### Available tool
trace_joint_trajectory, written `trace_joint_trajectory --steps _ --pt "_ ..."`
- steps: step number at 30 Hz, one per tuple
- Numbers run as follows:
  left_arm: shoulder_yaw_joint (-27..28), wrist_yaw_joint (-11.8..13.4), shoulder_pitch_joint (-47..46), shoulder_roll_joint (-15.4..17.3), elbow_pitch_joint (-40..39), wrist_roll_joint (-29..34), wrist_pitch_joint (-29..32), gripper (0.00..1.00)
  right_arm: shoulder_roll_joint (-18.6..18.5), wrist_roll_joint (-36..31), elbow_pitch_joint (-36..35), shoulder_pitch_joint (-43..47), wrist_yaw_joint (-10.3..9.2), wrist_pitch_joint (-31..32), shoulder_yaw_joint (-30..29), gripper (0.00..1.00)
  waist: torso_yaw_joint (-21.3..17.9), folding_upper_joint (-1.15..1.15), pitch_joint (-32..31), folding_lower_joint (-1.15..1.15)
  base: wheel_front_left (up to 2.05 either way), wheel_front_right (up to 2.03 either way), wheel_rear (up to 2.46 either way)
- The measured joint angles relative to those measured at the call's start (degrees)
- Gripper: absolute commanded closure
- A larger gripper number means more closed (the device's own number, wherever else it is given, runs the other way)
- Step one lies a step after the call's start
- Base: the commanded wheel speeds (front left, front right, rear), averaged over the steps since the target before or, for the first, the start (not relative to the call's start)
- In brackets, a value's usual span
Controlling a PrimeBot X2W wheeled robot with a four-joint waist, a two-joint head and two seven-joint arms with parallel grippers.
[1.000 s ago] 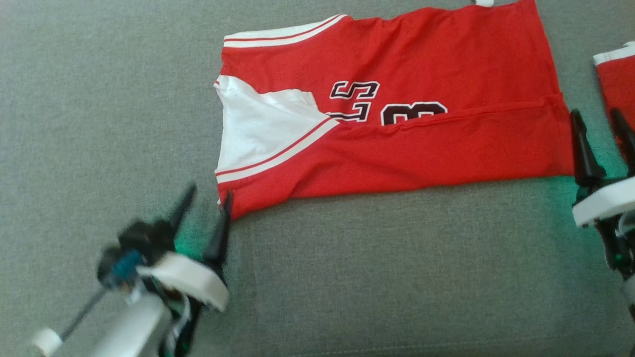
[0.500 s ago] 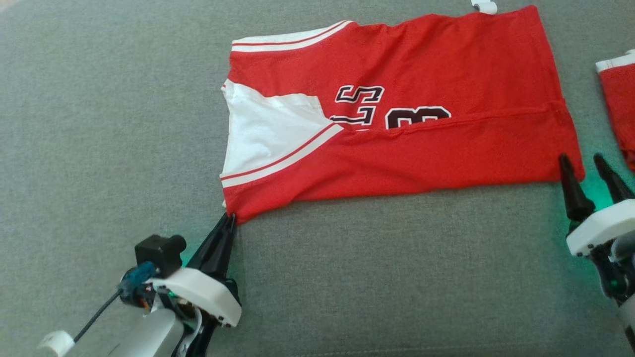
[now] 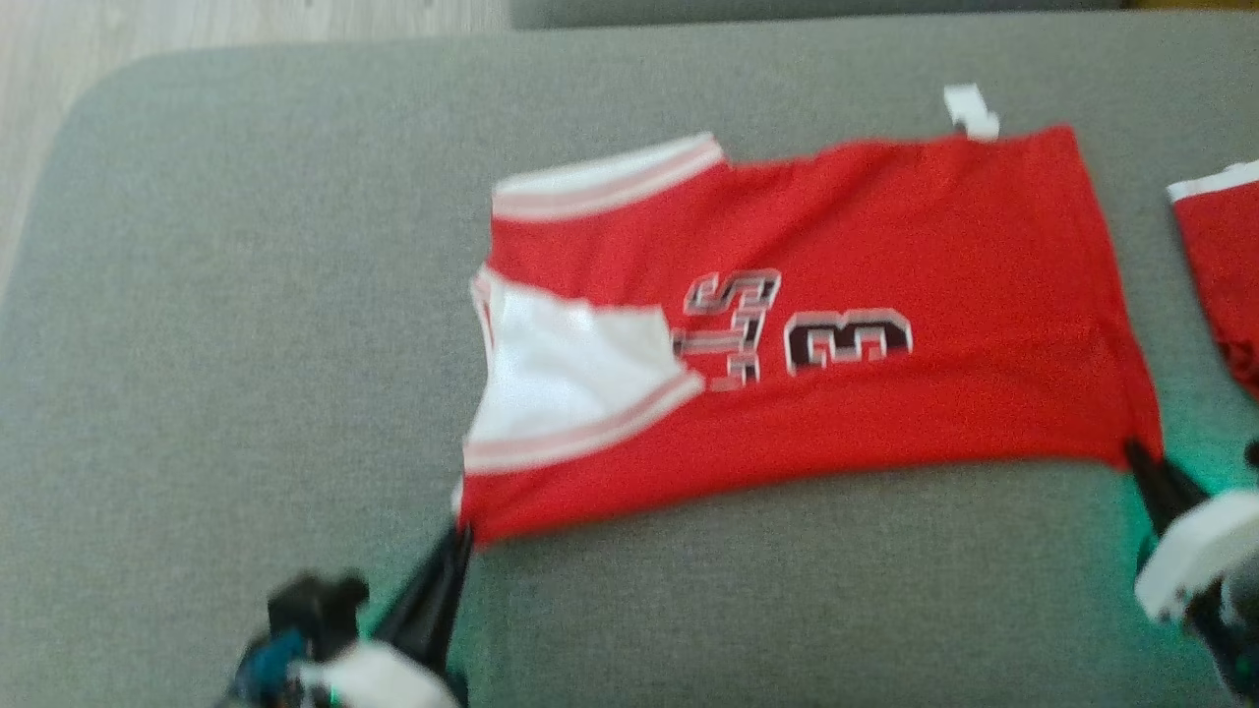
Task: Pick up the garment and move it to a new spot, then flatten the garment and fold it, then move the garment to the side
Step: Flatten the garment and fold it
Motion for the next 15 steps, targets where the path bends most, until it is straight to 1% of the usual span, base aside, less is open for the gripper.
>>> trace_joint_trajectory --steps 3,7,8,13,14,15 --pt "-0.92 1.2 6.3 1.78 -3.27 -0.25 0.23 1.0 -0.74 0.15 -2.31 5.4 0.0 0.0 -0.05 1.0 -0.16 0.0 -2.05 0.0 0.0 0.0 0.0" --pt "-1.55 3.21 12.69 4.6 -8.28 -0.26 1.35 1.0 -1.25 0.1 -5.17 12.66 0.0 0.12 -1.76 1.0 -0.35 0.0 -4.72 -0.01 0.0 0.0 0.0" --pt "-1.62 4.09 15.13 5.72 -10.36 -0.91 1.78 1.0 -1.25 -0.03 -6.93 16.38 0.0 0.71 -2.83 1.0 -0.58 0.0 -5.87 -0.01 0.0 0.0 0.0" --pt "-2.5 4.93 18.73 7.48 -13.15 -2.02 3.81 1.0 -0.77 -1.3 -11.05 21.78 0.0 3.01 -6.39 1.0 -1.61 0.0 -7.16 -0.01 0.0 0.0 0.0" --pt "-2.59 4.95 18.78 7.6 -13.47 -2.12 3.99 1.0 -0.59 -1.77 -11.59 22.17 0.0 3.5 -7.17 0.88 -1.71 0.0 -7.14 -0.01 0.0 0.0 0.0" --pt "-2.58 4.97 18.68 7.66 -13.63 -2.25 4.55 1.0 -0.25 -2.33 -12.13 22.48 0.0 3.71 -8.35 0.0 -1.75 0.0 -7.05 -0.01 0.0 0.0 0.0"
